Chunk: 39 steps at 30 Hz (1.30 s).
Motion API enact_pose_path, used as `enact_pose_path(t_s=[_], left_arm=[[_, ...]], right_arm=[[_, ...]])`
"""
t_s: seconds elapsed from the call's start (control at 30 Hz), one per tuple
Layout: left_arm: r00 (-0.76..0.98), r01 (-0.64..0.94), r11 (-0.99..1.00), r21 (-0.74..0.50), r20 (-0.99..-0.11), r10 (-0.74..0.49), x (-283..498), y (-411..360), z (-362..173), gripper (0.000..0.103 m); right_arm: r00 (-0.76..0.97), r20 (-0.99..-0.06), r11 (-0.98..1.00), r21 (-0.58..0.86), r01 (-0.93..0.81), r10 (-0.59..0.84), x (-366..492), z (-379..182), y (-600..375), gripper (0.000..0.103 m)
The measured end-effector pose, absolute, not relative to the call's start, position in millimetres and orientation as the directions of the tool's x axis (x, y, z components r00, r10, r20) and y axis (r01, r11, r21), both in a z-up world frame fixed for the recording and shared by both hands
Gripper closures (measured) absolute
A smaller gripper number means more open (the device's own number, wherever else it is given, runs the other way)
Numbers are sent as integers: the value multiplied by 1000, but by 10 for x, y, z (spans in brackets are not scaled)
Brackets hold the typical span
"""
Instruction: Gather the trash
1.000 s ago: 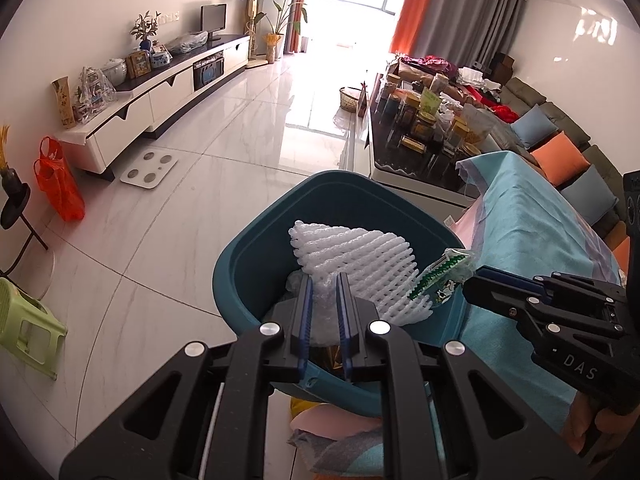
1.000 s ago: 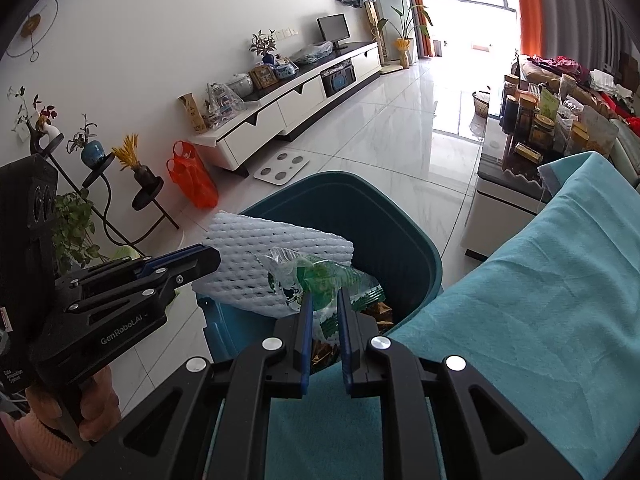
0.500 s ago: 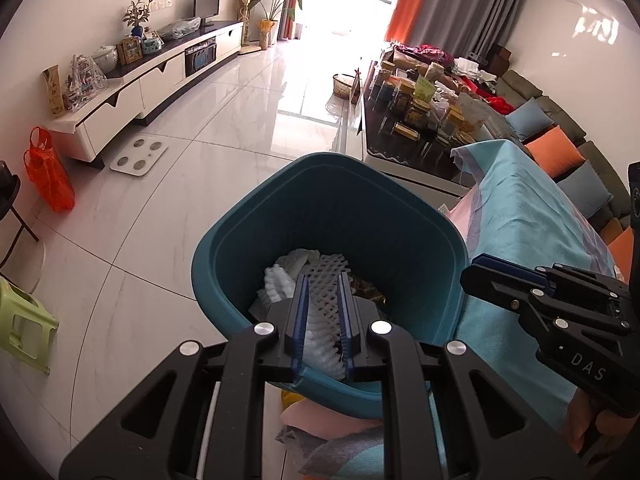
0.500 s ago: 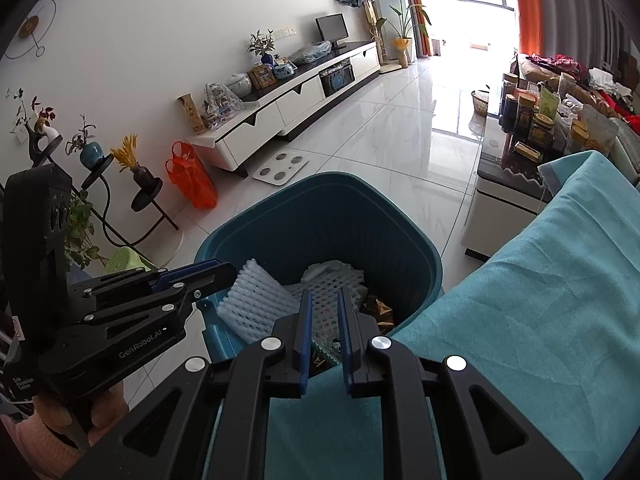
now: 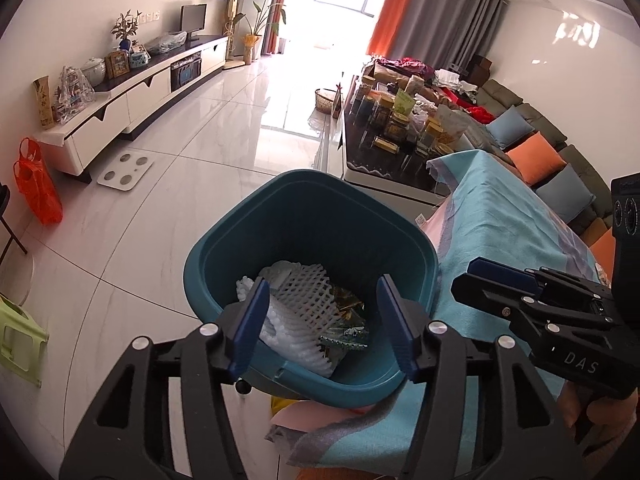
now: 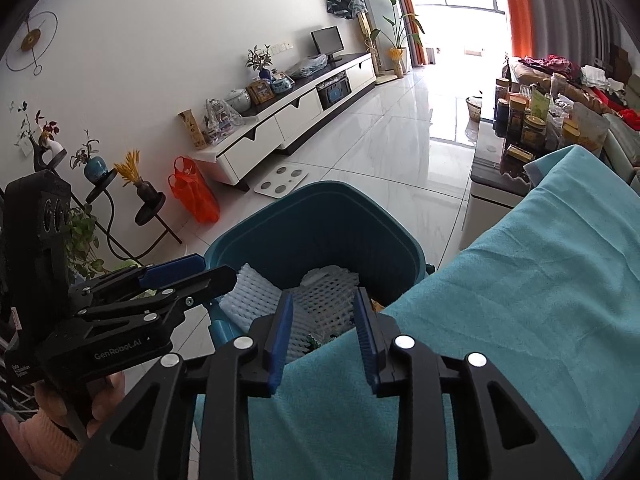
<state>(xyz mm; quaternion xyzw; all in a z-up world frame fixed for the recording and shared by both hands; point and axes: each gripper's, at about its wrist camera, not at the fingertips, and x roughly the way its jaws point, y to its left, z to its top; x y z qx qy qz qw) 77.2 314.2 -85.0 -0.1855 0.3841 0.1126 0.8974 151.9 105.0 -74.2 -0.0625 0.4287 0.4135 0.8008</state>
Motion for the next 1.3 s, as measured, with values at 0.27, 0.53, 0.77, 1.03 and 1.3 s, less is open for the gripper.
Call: enact_pose_path(t_s=[0.27,0.53,0.77,1.03,1.3], left_arm=[[717,-313,917,-248,-695,57,607,3036,-701,19],[754,-299,924,-237,-653,77,422,2890,-539,6],[784,-272,933,-234,-617,73,268,2673,-400,6],[818,-223,949,-225,-573,56,163,2353,-264,6],[845,-194,960,-202,-531,59,94,2033,-189,6]], right_arm=[[321,-717,663,258,-703,619,1450,-681,831,68],[394,-673,684,230,-692,626,1310,-534,557,47],[497,-622,733,192,-653,606,1126,-406,229,25],[608,-564,786,130,-604,560,883,-291,-123,15],[710,-497,842,84,-533,499,665,-223,-501,7]])
